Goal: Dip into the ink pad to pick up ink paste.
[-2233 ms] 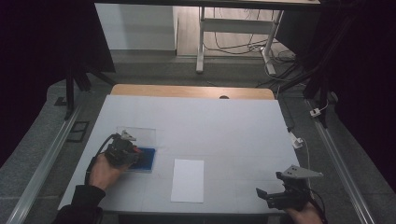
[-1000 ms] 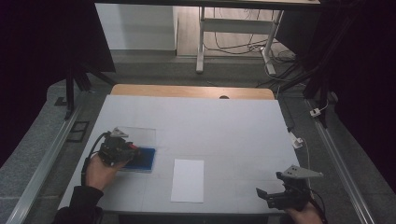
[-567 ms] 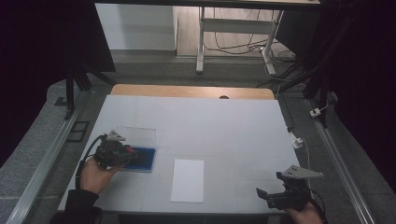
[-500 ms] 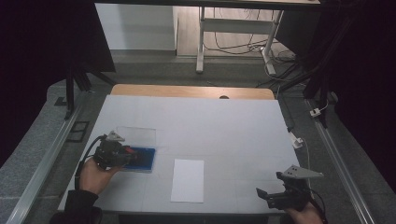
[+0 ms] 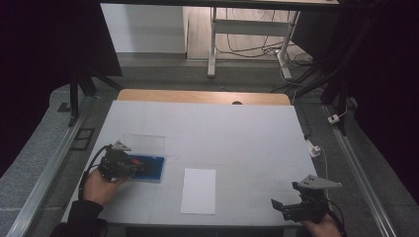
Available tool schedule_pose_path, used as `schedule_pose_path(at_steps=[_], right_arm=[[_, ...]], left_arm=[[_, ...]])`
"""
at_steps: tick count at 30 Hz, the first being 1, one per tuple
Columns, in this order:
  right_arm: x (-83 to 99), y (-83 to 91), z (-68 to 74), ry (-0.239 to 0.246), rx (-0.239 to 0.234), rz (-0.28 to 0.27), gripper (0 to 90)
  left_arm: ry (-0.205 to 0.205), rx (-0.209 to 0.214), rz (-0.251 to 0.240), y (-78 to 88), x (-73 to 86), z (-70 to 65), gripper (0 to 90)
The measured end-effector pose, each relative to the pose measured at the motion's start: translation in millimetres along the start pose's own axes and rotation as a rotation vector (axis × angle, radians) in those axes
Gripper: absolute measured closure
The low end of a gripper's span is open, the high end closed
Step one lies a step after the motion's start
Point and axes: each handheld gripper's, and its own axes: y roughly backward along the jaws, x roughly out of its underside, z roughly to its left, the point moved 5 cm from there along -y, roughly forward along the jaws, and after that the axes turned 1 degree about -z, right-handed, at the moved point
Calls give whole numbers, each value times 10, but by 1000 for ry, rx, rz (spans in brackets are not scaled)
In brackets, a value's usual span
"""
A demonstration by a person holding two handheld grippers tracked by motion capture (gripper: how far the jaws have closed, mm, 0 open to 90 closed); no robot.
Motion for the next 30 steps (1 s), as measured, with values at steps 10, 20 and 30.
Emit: schedule_pose_path(at_steps=[10, 20, 30], right_arm=[[0, -2, 3, 0, -2, 1, 0], [0, -6, 4, 1, -1, -1, 0], [1, -4, 3, 2, -1, 1, 0]], left_arm=[[8, 21, 3, -51, 17, 26, 580], [-104, -84, 21, -66, 12, -98, 582], [35, 23, -16, -60, 44, 26, 582]])
